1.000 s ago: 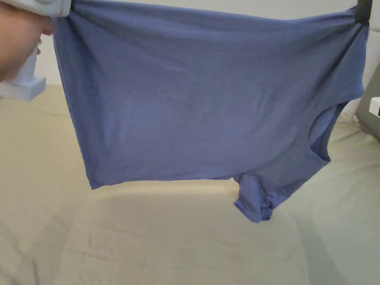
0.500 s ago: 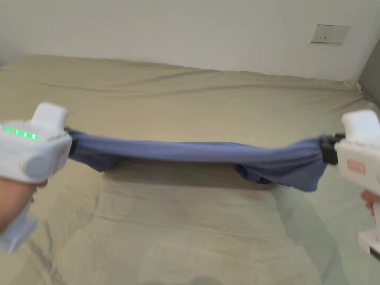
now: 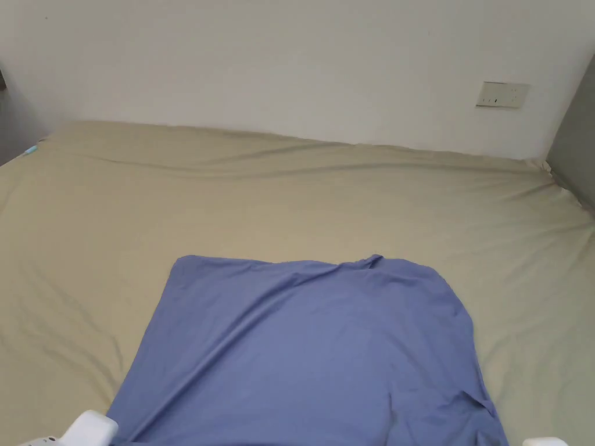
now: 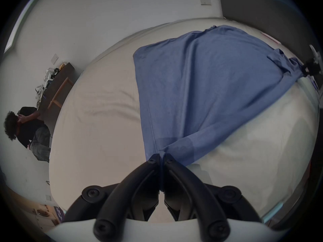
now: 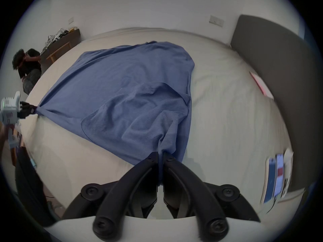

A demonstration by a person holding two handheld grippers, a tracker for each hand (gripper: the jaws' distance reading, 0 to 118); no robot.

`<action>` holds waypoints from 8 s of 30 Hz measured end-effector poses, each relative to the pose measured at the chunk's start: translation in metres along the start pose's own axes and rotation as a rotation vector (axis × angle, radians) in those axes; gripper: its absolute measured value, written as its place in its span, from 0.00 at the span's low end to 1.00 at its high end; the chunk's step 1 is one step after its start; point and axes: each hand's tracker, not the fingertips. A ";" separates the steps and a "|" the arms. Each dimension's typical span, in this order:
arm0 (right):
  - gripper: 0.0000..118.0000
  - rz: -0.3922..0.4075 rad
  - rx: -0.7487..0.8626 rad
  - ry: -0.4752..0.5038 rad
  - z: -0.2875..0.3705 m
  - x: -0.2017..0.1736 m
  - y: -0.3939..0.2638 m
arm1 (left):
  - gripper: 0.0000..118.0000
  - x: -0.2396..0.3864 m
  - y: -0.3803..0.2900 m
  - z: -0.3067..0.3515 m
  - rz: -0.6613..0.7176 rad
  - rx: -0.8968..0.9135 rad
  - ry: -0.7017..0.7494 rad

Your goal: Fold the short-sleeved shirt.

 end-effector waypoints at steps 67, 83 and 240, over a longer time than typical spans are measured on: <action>0.01 0.148 0.821 -0.225 0.230 -0.172 0.081 | 0.00 0.036 0.095 0.220 0.190 0.664 0.066; 0.01 0.064 0.613 -0.235 0.192 -0.132 0.064 | 0.94 0.024 -0.087 0.049 0.213 -0.065 0.010; 1.00 -0.130 -0.065 -0.226 -0.018 0.015 0.053 | 0.08 0.018 0.061 0.022 0.267 0.118 0.049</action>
